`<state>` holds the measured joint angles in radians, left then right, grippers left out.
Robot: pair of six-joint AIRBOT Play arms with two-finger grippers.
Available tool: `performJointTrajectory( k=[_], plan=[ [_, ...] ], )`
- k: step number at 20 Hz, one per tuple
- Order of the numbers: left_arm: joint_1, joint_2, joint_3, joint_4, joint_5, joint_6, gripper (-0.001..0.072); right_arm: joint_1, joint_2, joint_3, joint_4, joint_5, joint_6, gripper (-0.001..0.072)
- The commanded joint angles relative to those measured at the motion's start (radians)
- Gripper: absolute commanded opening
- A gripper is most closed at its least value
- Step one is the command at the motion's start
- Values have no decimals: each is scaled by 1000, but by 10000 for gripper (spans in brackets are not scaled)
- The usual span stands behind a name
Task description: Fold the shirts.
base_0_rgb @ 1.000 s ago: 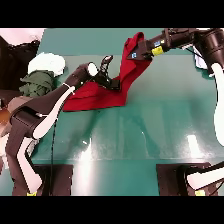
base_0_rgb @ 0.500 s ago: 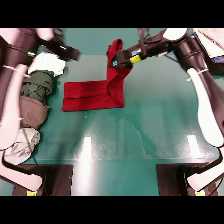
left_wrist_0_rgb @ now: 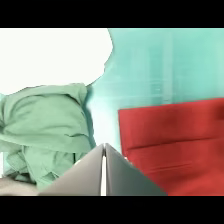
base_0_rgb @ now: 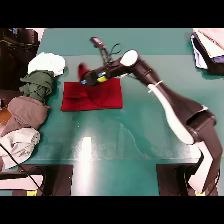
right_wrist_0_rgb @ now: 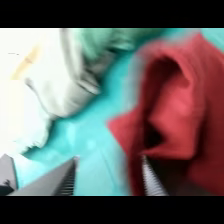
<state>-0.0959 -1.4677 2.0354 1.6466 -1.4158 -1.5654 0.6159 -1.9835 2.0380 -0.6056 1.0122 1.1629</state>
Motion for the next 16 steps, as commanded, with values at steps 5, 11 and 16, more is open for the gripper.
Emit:
performJointTrajectory(
  k=[5, 11, 16],
  plan=[
    [8, 13, -14, -55, -30, 2, 24, -27, 53, -106, 32, -12, -64, 571],
    [8, 11, -14, -88, -25, 1, 24, -329, 216, -440, -211, 124, 125, 569],
    [8, -3, -24, -165, 2, 2, 24, -451, 156, -592, -23, 136, 137, 623]
  ],
)
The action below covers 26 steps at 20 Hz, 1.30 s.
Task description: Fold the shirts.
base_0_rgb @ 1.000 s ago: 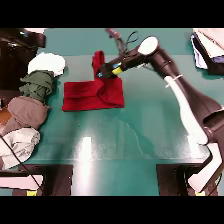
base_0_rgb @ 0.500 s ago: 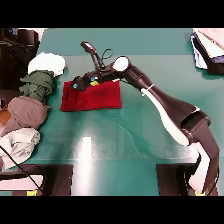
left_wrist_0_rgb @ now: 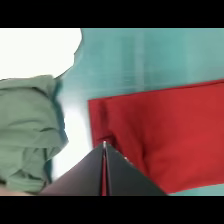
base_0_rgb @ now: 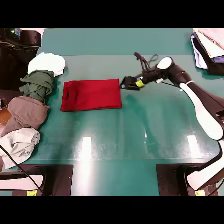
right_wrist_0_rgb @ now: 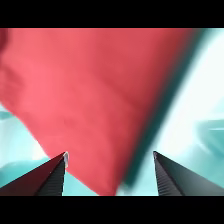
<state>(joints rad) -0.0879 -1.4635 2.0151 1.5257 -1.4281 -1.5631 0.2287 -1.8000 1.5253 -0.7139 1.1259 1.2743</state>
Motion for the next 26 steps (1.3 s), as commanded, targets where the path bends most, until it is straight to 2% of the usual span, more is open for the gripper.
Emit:
performJointTrajectory(
  k=[1, 3, 7, 10, 12, 14, 15, 17, 21, 23, 26],
  plan=[
    [0, -11, -5, -49, 15, 0, 24, -58, -58, -79, 127, 27, 25, 623],
    [0, -11, -19, -53, 10, 32, 24, -25, -113, -66, 193, 19, 23, 623],
    [0, -11, -32, -53, 3, 53, 24, 76, -218, 92, 203, 15, 26, 621],
    [0, -11, -32, -53, 3, 53, 24, 138, -251, 194, 207, -65, 27, 541],
    [0, -11, -32, -53, 3, 57, 25, 158, -251, 225, 206, -120, 26, 379],
    [0, -11, -32, -55, 3, 60, 24, 164, -251, 250, 206, -137, 11, 78],
    [0, -11, -32, -60, 2, 60, 24, 164, -249, 262, 205, -133, -4, 14],
    [0, -11, -32, -63, -7, 60, 24, 145, -219, 267, 175, -120, -4, 13],
    [0, -11, -32, -68, -23, 64, 24, 14, -22, 163, -21, -29, -3, 12],
    [0, -11, -32, -68, -23, 63, 25, -99, 113, 51, -98, -6, 1, 12],
    [0, -11, -32, -73, -23, 62, 25, -320, 308, -134, -135, -10, 1, 13]
  ],
)
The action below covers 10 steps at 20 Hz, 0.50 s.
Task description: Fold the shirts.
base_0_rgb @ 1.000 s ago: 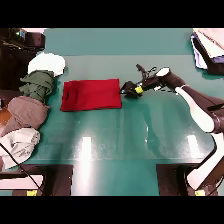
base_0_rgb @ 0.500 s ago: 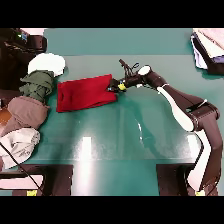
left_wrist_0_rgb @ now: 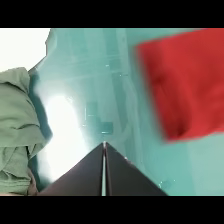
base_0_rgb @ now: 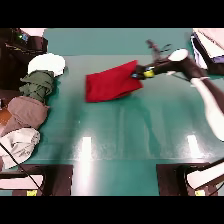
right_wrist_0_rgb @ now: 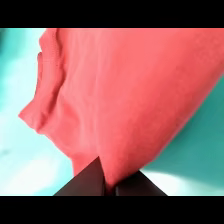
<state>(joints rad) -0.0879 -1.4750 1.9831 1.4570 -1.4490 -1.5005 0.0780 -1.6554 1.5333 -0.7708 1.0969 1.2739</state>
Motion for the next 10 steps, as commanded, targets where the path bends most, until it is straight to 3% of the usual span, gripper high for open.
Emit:
performJointTrajectory(
  k=[1, 5, 10],
  plan=[
    [0, 0, 0, -9, -2, -1, 24, -246, 217, -192, -97, 16, 1, 13],
    [0, 0, 0, -69, 0, -5, 24, -570, 399, -352, -191, -7, 3, 13],
    [0, 0, 0, -125, 12, -19, 24, -985, 597, -544, -199, -166, 29, 12]
  ],
)
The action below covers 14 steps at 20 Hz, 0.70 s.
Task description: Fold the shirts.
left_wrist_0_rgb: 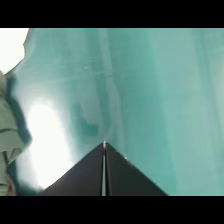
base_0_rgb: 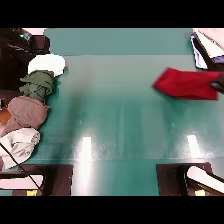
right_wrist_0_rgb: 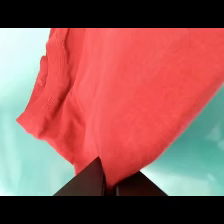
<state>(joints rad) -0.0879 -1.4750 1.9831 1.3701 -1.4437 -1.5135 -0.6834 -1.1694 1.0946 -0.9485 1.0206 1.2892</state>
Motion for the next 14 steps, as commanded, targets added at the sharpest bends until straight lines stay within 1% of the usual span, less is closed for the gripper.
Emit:
performJointTrajectory(
  k=[1, 4, 6, 8, 10, 14],
  plan=[
    [0, 0, 0, -43, 7, -6, 24, -297, 141, -136, -21, -114, 14, 12],
    [0, 0, 0, -46, 13, -6, 24, -486, 199, -216, -21, -151, 65, 12],
    [0, 0, 0, -46, 13, -6, 25, -535, 211, -256, -23, -153, 80, 12],
    [0, 0, 0, -46, 13, -5, 24, -536, 208, -268, -40, -139, 81, 12],
    [0, 0, 0, -46, 13, -5, 24, -515, 208, -266, -93, -129, 85, 13],
    [0, 0, 0, -46, 14, -4, 24, -520, 208, -266, -278, -69, 172, 16]
  ],
)
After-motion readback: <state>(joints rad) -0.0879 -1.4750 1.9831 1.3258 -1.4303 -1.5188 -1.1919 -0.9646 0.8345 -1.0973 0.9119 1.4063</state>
